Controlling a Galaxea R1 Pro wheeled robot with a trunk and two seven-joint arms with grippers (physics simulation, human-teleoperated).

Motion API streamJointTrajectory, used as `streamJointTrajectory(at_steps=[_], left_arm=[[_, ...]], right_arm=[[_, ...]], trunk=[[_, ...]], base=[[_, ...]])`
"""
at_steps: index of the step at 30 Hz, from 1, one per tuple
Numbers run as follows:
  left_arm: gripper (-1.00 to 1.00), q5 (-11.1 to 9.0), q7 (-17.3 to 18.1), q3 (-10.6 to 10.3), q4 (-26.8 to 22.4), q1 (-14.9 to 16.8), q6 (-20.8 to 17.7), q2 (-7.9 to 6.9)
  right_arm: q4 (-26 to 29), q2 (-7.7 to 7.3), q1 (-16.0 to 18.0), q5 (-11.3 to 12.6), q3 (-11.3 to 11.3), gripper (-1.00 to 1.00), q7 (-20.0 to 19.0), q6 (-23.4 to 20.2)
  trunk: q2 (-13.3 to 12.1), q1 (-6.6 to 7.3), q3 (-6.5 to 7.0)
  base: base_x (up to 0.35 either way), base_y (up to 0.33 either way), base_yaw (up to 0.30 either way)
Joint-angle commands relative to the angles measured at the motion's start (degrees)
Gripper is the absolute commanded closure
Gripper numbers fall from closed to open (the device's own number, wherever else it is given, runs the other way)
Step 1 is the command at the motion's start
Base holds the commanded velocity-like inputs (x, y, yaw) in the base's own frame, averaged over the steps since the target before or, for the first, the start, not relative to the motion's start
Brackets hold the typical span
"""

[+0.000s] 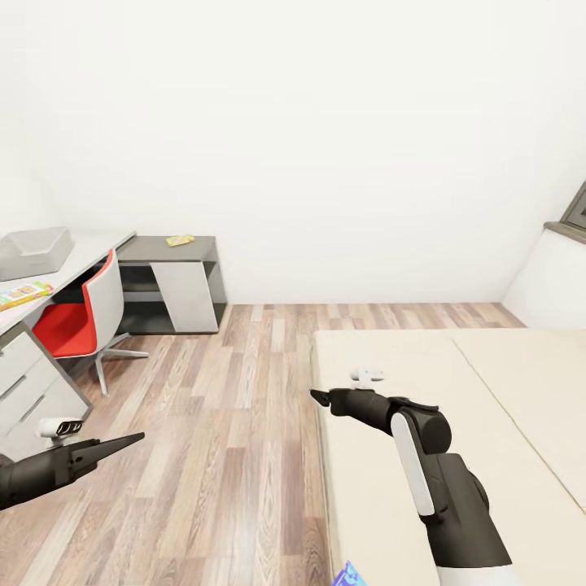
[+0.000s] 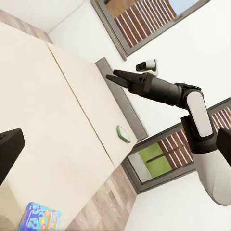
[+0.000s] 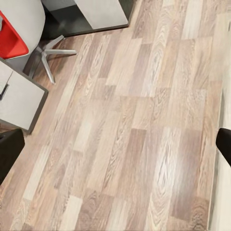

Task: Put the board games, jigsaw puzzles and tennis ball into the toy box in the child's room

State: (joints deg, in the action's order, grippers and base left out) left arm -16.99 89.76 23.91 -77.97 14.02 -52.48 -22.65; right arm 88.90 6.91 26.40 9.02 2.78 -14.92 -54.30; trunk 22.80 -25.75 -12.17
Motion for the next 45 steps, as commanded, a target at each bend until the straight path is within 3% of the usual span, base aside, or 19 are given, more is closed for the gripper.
streamJointTrajectory(at_steps=[1,45], left_arm=[[-1.0,0.03,0.24,-0.01,0.01,0.04,-0.61,-0.02],[-1.0,0.03,0.24,-0.01,0.01,0.04,-0.61,-0.02]], right_arm=[[0.05,0.03,0.05,0.17,-0.05,-1.0,-0.02,-0.26],[0.13,0.03,0.06,0.65,-0.05,-1.0,-0.11,-0.14]], trunk=[[0.12,-0.03,-0.12],[0.12,-0.03,-0.12]], base=[[0.0,0.229,0.0],[0.0,0.221,0.0]])
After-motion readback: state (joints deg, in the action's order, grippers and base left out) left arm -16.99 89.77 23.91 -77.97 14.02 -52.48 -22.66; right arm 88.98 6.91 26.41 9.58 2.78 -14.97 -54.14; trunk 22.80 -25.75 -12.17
